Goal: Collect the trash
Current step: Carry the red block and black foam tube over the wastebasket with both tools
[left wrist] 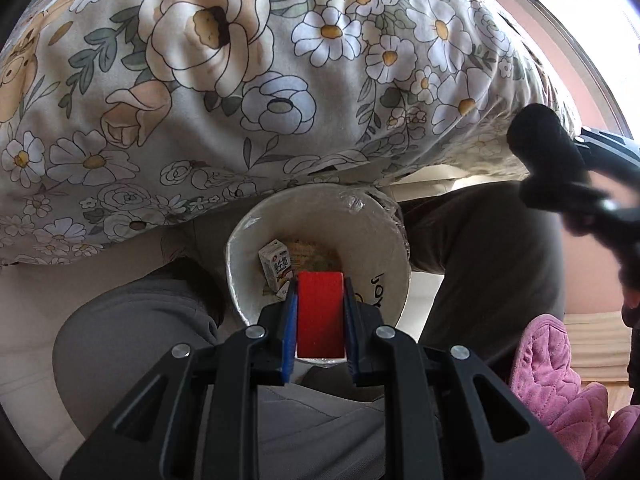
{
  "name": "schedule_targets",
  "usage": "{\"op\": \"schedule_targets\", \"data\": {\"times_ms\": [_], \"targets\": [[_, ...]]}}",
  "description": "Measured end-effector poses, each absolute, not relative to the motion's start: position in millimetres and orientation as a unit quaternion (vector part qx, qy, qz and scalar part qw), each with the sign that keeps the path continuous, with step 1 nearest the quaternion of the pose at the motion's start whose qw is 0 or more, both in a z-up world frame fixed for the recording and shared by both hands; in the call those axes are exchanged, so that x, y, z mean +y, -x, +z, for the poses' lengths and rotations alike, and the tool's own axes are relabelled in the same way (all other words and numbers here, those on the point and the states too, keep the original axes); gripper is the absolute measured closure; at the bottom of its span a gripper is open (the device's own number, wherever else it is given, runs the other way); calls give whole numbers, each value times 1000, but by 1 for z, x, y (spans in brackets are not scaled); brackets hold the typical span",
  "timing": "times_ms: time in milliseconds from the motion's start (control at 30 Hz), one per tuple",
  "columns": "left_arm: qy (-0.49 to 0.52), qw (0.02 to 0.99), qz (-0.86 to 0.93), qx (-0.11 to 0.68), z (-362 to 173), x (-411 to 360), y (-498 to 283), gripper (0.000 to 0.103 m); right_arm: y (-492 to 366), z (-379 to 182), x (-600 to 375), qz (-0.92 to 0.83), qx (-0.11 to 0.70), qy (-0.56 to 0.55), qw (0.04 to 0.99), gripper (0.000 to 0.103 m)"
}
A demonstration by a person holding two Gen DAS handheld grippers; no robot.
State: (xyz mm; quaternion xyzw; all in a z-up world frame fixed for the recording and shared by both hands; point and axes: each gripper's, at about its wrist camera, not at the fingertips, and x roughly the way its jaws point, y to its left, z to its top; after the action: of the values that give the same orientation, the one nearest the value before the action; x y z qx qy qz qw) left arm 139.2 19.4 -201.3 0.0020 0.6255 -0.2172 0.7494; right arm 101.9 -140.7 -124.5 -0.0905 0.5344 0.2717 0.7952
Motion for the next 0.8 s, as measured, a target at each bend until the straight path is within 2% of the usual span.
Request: {"op": "schedule_targets", "data": {"times_ms": [800], "targets": [[49,683,-174,707,-314,5,-161,81,-96,-296,-109,262,683,93,676,66]]}}
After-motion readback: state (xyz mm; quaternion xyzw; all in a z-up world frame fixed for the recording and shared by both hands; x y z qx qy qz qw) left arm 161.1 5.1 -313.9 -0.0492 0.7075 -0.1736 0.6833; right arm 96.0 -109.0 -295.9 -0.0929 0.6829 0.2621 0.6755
